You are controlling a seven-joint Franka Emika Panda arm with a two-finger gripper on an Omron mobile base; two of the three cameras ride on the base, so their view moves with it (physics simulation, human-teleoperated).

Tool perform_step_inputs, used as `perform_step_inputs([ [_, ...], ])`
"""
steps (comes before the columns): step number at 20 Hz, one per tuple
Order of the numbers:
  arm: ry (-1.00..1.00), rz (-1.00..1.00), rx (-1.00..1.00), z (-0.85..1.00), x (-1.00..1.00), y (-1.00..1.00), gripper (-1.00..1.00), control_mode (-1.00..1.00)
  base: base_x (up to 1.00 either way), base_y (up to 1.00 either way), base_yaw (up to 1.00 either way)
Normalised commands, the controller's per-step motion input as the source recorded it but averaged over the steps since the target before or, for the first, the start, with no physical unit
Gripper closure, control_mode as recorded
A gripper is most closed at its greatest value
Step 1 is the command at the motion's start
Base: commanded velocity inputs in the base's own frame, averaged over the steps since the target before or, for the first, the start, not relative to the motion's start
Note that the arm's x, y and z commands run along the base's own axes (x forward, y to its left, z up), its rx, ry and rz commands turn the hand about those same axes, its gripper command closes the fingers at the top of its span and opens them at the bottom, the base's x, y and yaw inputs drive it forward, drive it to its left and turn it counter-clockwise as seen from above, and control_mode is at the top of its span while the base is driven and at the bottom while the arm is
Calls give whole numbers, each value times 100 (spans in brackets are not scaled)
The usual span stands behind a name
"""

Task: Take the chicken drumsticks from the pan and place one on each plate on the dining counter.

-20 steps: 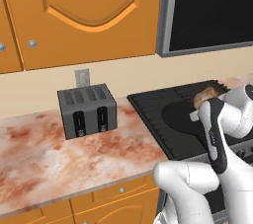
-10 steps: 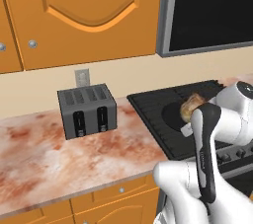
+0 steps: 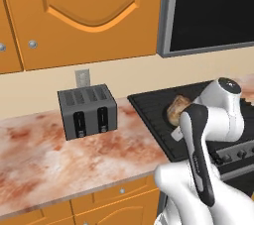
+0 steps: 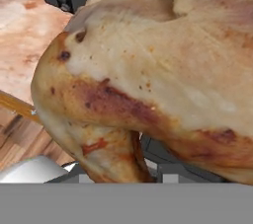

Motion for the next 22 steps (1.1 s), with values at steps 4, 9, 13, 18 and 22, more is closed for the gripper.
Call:
perform_step_inputs([
  [4,0,3,-15,-35,0,58,100,-100,0,0,0],
  [9,0,2,-3,-6,-4,8,100,100,-69,13,17],
  [13,0,0,0,0,0,0,100,100,-100,4,35],
  [18,0,0,0,0,0,0,100,100,-100,0,38],
  [22,0,0,0,0,0,0,100,100,-100,0,32],
])
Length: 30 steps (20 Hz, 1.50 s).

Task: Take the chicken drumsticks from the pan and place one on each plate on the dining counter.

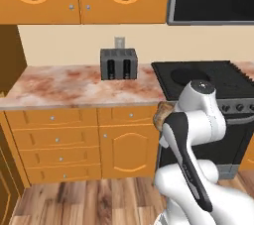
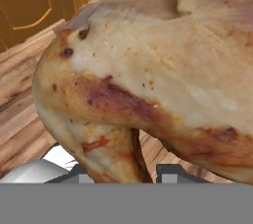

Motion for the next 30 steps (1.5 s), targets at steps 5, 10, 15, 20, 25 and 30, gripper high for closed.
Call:
perform_step_inputs([
  [5,0,0,0,0,0,0,100,100,-100,13,26],
  [10,0,0,0,0,0,0,100,100,-100,31,16],
  [15,0,0,0,0,0,0,100,100,-100,40,13],
  [20,0,0,0,0,0,0,100,100,-100,64,15],
  [25,0,0,0,0,0,0,100,100,-100,96,14],
  [30,0,0,0,0,0,0,100,100,-100,100,11],
])
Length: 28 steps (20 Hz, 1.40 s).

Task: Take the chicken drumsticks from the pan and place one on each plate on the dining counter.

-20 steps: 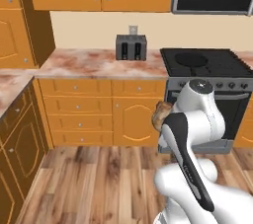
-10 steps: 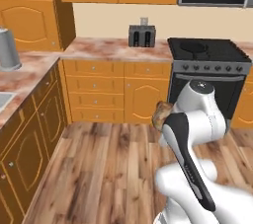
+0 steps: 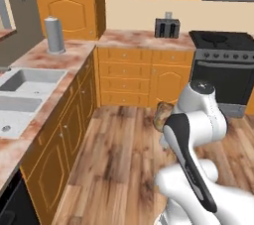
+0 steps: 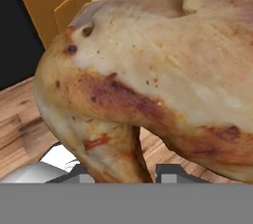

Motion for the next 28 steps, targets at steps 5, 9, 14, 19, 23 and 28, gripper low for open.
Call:
perform_step_inputs([
  [5,0,0,0,0,0,0,100,100,-100,98,12],
  [9,0,0,0,0,0,0,100,100,-100,85,13],
  [14,0,0,0,0,0,0,100,100,-100,55,15],
  [19,0,0,0,0,0,0,100,100,-100,37,16],
  [23,0,0,0,0,0,0,100,100,-100,94,9],
  [28,0,0,0,0,0,0,100,100,-100,100,3],
])
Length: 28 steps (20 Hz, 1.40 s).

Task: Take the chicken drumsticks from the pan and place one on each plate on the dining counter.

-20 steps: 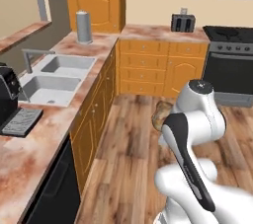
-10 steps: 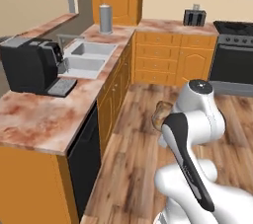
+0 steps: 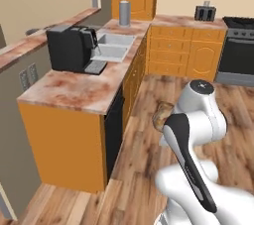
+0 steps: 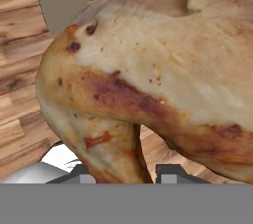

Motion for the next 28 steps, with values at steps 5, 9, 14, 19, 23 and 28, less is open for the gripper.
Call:
perform_step_inputs([
  [5,0,0,0,0,0,0,100,100,-84,100,2],
  [9,0,0,0,0,0,0,100,100,-26,100,0],
  [14,0,0,0,0,0,0,100,100,-4,100,0],
  [19,0,0,0,0,0,0,100,100,-5,100,-2],
  [23,0,0,0,0,0,0,100,100,-13,100,-6],
  [28,0,0,0,0,0,0,100,100,-20,100,-10],
])
